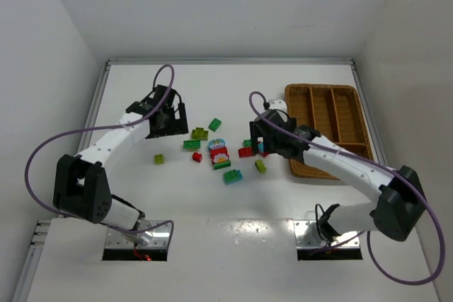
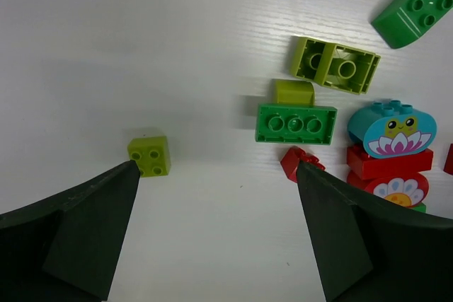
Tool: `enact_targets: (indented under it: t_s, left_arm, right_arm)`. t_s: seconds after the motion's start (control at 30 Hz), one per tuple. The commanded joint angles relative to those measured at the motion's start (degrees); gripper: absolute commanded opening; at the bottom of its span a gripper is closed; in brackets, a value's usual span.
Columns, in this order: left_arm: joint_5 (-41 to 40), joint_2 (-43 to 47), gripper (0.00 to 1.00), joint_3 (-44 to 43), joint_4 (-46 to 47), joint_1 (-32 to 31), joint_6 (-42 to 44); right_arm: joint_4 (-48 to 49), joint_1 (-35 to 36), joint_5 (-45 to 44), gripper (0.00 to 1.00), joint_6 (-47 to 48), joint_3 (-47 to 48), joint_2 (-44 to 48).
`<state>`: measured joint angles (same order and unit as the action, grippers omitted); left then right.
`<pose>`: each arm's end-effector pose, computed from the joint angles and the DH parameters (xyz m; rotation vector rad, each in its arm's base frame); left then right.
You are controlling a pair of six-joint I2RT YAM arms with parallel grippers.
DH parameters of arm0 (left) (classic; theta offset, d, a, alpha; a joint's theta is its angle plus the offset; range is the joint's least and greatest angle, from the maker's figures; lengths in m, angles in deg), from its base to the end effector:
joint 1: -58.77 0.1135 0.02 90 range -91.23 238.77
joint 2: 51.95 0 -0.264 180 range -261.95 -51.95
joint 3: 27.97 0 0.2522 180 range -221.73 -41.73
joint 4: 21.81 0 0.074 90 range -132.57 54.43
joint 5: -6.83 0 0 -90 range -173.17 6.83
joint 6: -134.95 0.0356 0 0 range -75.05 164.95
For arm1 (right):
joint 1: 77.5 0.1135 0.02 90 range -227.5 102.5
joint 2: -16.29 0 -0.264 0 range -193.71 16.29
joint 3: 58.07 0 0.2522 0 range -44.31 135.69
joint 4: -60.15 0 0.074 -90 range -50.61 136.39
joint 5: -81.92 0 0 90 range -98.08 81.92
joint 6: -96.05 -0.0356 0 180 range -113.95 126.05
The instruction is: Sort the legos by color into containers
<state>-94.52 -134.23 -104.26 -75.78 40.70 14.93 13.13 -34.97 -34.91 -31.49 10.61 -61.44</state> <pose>0.2778 -0.0833 0.2545 -0.3375 2.5630 -0.0480 0.2113 0.1720 0.2440 0.0699 2.4037 0.0327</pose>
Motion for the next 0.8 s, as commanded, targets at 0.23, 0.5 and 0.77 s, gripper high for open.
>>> enact_targets:
  t_s: [0.23, 0.5, 0.77]
  left_arm:
    - [1.0, 2.9, 1.0, -2.3, 1.4, -0.1, 0.7]
    - [1.6, 2.9, 1.0, -2.3, 1.4, -0.1, 1.2]
    - [1.6, 2.9, 1.0, -1.7, 1.4, -0.1, 1.2]
  right_arm:
    - [4.7, 0.4, 5.7, 1.0, 2.4, -3.9, 6.7]
    - [6.6, -0.3, 10.2, 1.0, 4.3, -4.6, 0.5]
    - [11.7, -0.3, 14.9, 0.87, 6.6, -4.5, -8.5]
